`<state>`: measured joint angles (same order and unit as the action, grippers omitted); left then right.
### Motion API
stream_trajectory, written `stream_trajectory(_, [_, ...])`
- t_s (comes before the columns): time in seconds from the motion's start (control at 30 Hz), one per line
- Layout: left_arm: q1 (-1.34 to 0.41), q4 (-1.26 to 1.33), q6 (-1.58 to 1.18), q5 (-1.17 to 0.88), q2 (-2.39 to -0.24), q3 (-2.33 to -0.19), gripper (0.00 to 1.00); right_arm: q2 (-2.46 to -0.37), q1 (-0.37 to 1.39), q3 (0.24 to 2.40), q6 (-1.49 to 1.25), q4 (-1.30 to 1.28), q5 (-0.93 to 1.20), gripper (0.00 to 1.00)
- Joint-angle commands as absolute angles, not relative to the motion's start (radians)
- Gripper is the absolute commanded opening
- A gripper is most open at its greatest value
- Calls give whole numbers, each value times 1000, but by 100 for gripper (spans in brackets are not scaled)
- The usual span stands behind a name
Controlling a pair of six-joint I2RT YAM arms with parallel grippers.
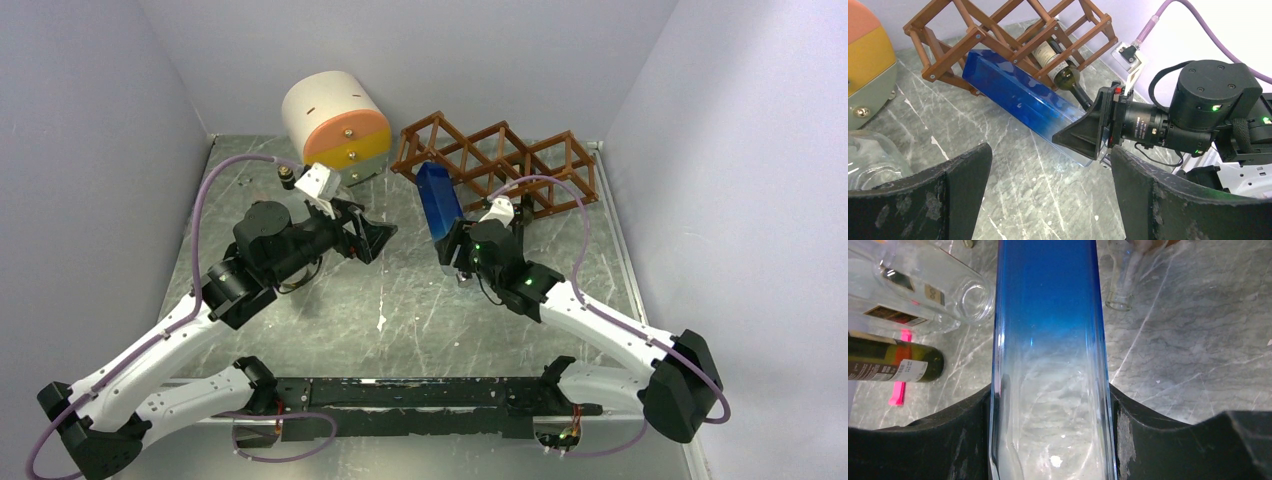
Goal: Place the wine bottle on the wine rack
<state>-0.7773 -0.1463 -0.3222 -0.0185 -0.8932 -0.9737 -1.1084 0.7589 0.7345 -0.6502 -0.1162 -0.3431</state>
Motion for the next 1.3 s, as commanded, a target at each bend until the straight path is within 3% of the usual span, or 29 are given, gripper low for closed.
stream_trajectory(0.0, [-783, -166, -330, 10, -867, -1011, 92, -1094, 778, 803, -707, 152, -528, 0])
stream_trajectory(0.8, [-784, -199, -305, 45, -845, -1025, 92, -1360, 791, 921, -850, 317, -804, 0])
stream_trajectory(1.27, [-782, -222, -298, 58, -828, -1031, 92, -1512, 774, 1043, -760, 407, -770, 0])
